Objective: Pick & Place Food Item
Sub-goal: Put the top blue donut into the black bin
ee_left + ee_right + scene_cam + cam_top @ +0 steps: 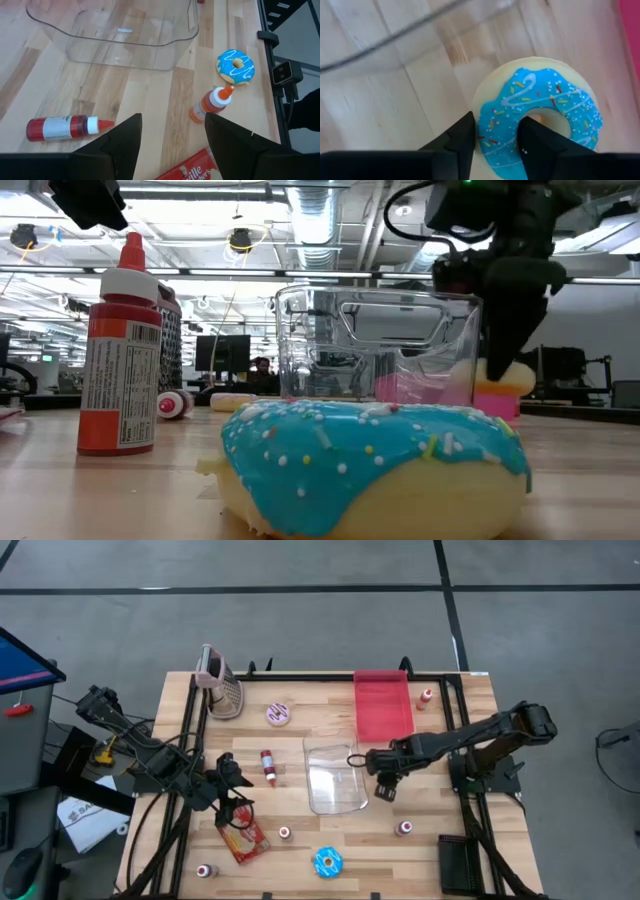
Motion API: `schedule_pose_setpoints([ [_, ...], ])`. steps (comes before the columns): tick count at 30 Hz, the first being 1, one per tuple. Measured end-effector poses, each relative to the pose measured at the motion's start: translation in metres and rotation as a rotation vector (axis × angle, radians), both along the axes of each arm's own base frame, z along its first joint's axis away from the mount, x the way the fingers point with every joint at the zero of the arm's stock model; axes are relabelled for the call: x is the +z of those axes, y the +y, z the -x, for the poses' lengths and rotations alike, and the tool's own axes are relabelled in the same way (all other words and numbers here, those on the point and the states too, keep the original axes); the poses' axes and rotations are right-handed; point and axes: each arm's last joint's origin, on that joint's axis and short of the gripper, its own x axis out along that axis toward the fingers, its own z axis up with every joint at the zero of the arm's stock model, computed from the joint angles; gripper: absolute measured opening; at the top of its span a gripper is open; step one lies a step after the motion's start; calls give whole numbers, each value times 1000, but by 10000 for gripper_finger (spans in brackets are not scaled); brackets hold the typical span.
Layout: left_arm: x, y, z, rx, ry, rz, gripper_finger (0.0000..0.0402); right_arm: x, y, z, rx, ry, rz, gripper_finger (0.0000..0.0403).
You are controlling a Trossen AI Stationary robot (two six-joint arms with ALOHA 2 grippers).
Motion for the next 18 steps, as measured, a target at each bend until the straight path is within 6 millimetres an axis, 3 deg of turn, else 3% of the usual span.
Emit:
schedule_pose_setpoints([
  [8, 1, 1, -1, 27, -28, -31, 214, 32, 17, 42, -188, 97, -39, 142],
  [13, 4, 0, -3, 22, -67, -58, 214, 56, 39, 78, -358, 53, -113, 142],
  [18, 5, 0, -5, 16, -91, -70, 214, 64, 68, 111, -492, 65, -165, 135],
])
